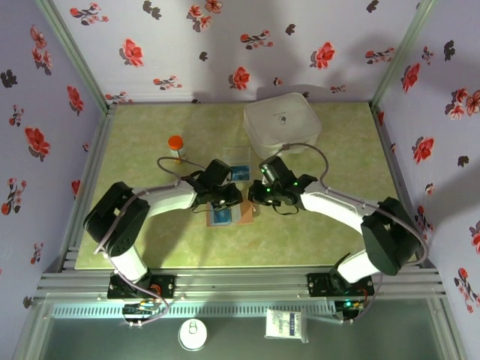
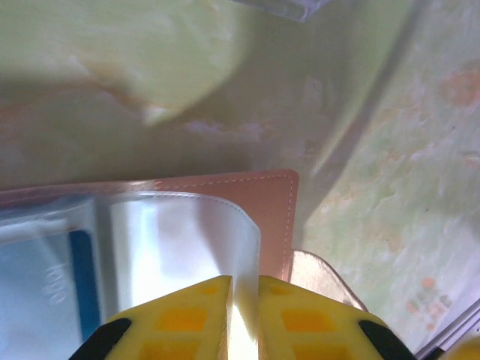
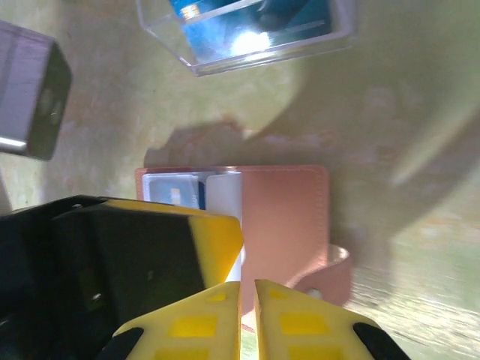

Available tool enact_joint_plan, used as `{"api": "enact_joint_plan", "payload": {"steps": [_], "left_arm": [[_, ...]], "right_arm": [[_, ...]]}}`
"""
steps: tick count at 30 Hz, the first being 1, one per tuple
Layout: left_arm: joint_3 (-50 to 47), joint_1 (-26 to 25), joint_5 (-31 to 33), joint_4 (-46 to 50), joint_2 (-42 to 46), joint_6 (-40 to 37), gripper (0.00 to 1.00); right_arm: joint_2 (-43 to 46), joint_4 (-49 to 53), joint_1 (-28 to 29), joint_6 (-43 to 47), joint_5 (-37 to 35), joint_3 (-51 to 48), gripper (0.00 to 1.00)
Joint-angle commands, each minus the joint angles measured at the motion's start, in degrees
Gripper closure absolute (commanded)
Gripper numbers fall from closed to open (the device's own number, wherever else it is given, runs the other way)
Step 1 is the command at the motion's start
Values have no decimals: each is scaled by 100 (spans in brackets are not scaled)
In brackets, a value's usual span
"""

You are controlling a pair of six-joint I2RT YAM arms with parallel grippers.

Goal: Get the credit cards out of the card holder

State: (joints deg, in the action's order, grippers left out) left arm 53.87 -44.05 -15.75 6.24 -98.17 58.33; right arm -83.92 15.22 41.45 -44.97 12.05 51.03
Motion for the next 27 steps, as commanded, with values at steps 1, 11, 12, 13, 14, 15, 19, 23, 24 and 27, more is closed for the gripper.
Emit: {"api": "enact_joint_plan", "payload": {"steps": [1, 11, 12, 13, 14, 15, 19, 23, 24, 27], "left_arm": [[364, -129, -102, 211, -311, -49, 84], [735, -174, -152, 298, -419, -81, 72], [752, -165, -150, 307, -385, -101, 72], [763, -165, -133, 331, -353, -150, 72], [766, -150, -116, 352, -328, -191, 72], [762, -128, -87, 404, -293, -214, 72], [623, -25, -43, 560, -64, -312, 72], [319, 127, 57, 680, 339, -465, 73], [228, 183, 76, 719, 438, -480, 73], [-115, 345, 72, 721, 765, -493, 74]], "right_arm": [[260, 293, -93, 190, -265, -191, 85], [423, 427, -137, 199, -217, -222, 82], [412, 426, -137, 184, -176, -199, 82], [401, 393, -137, 159, -140, -189, 81], [394, 362, -137, 148, -110, -189, 81], [380, 335, -138, 126, -92, -181, 81], [234, 325, -122, 78, 36, -27, 81], [-2, 349, 8, 50, 63, 204, 80], [-84, 349, 57, 40, 52, 282, 80], [-384, 380, 283, 23, 6, 584, 80]]}}
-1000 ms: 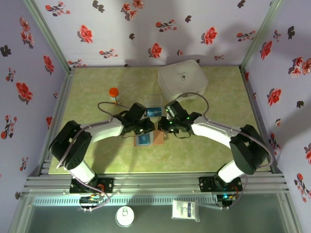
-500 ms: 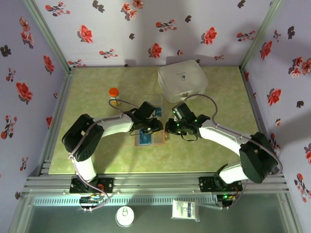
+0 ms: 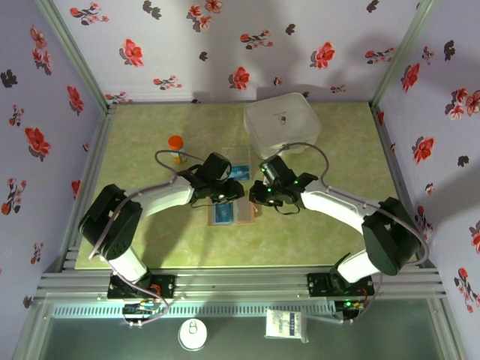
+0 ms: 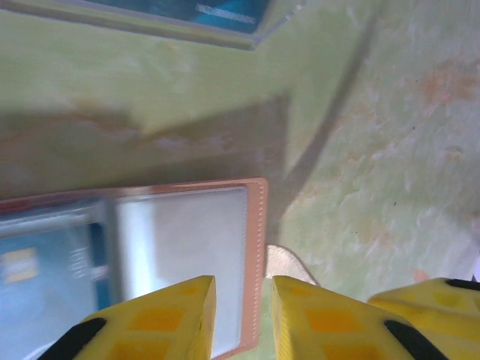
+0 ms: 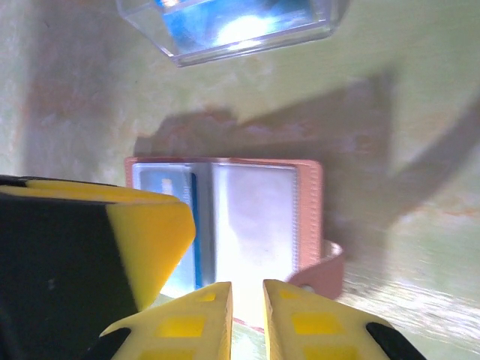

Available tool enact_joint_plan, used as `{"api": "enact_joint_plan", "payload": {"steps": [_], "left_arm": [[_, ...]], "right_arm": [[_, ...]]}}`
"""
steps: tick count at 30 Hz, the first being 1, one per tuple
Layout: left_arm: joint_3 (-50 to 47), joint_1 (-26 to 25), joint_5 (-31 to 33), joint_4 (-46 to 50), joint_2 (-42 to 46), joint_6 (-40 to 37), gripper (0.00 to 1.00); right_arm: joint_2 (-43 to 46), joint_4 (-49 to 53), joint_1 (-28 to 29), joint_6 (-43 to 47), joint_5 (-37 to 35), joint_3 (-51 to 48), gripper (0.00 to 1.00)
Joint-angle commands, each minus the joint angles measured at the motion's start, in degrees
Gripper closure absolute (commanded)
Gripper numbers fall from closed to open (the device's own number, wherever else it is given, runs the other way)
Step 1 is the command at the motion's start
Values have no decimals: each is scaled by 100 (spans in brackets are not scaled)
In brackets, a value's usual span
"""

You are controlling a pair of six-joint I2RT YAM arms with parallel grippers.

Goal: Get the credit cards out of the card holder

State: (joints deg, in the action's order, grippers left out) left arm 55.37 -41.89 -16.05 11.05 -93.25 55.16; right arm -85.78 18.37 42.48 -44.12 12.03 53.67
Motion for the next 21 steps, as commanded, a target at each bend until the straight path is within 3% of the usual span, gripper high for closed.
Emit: {"api": "enact_joint_plan", "payload": {"steps": [1, 11, 21], "left_arm": [[-381, 174, 102, 239, 396, -201, 75], [-1511, 720, -24, 119, 1383, -264, 77], [-1406, 787, -451, -184, 836, -301, 86]], "right_arm": [[-320, 106, 272, -71, -19, 445, 80], [-1360, -236, 656, -354, 297, 1125, 79], [-1678, -399, 648, -423, 440, 1071, 78]]}}
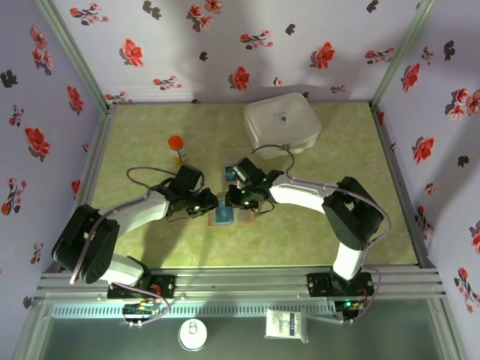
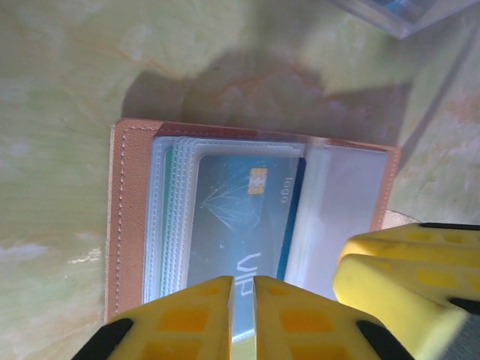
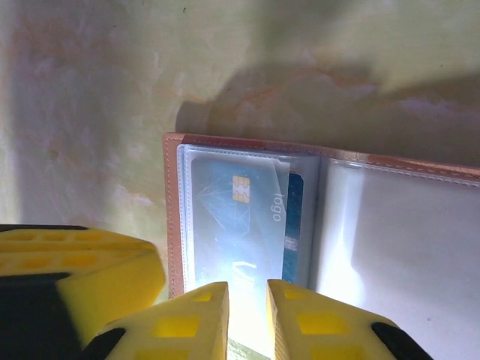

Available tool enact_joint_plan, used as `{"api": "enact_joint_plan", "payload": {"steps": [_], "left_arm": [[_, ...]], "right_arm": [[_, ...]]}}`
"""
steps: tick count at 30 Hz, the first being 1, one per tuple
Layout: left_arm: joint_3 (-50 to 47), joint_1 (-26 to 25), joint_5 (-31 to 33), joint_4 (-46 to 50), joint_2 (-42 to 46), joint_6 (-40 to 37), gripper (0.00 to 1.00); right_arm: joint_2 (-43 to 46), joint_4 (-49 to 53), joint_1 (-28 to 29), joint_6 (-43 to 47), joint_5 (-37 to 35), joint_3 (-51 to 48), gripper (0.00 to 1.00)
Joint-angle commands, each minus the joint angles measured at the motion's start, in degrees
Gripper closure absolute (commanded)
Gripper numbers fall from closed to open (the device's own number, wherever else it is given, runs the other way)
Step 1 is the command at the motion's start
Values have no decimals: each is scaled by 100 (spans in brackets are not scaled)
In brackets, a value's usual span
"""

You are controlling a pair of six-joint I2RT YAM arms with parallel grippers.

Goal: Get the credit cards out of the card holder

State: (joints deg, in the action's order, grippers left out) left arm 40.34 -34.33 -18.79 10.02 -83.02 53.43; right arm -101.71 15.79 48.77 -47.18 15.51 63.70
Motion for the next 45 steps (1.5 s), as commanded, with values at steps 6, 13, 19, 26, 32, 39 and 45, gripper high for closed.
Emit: {"api": "enact_joint_plan", "payload": {"steps": [6, 13, 19, 26, 32, 39, 45], "left_arm": [[91, 31, -153, -68, -440, -267, 91], [104, 31, -44, 104, -537, -333, 96], [15, 31, -10, 158, -465, -321, 97], [-59, 31, 15, 193, -418, -308, 96], [-129, 31, 50, 183, -338, -265, 96], [-177, 32, 62, 141, -165, -203, 95], [-122, 31, 71, 196, -100, -193, 95]], "right_arm": [[-195, -137, 14, -98, 220, 31, 77], [-337, -212, 13, -129, 287, -46, 79], [-424, -327, 18, -160, 286, -114, 79], [-515, -364, 14, -186, 203, -234, 77], [-391, -221, 18, -126, 14, -305, 75], [-237, 51, 18, 84, -192, -209, 74], [-109, 125, 13, 138, -223, -202, 74]]}}
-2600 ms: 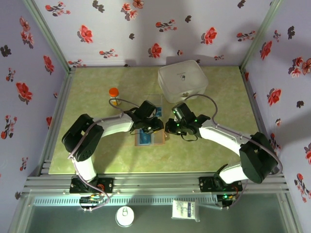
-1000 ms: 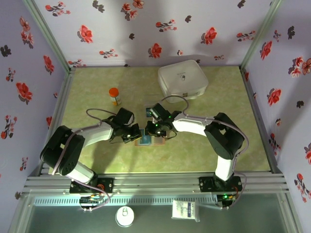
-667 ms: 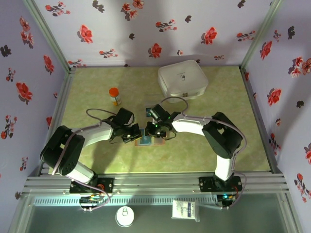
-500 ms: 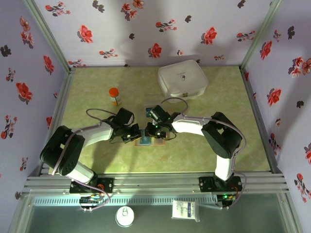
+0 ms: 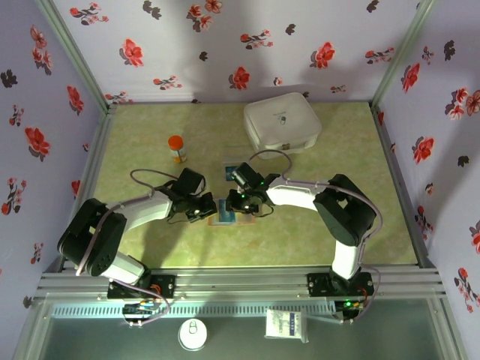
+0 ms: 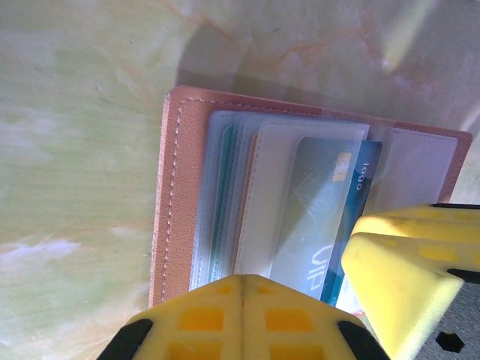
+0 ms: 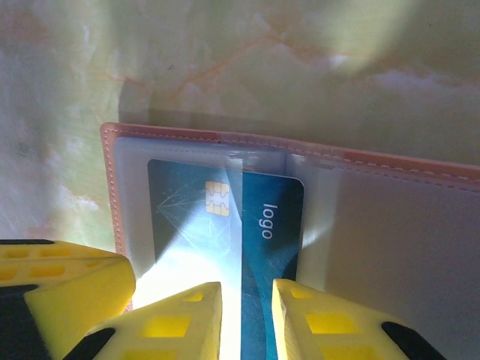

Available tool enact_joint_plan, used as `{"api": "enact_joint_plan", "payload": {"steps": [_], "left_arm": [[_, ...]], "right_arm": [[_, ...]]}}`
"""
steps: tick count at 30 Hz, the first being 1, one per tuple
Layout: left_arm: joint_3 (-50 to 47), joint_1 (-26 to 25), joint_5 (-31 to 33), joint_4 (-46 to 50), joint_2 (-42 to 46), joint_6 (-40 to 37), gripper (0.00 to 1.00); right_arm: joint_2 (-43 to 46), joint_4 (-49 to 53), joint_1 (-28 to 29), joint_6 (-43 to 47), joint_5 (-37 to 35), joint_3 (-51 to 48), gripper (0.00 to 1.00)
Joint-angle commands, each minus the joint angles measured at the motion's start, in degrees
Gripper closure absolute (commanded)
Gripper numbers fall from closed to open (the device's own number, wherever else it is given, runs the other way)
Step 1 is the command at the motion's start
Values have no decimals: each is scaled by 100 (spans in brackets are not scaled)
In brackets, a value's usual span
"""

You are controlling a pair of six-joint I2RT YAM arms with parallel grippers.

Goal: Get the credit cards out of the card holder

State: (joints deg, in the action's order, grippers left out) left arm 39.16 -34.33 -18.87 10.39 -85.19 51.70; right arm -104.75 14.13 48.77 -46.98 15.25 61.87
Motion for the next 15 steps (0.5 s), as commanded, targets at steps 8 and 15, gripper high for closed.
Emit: {"api": "enact_joint_plan", "payload": {"steps": [8, 15], "left_arm": [[212, -7, 11, 165, 121, 9, 94], [439, -113, -76, 96, -190, -20, 96]], "right_arm": [[476, 248, -23, 140, -265, -143, 74], [577, -202, -210, -116, 51, -494, 74]]}}
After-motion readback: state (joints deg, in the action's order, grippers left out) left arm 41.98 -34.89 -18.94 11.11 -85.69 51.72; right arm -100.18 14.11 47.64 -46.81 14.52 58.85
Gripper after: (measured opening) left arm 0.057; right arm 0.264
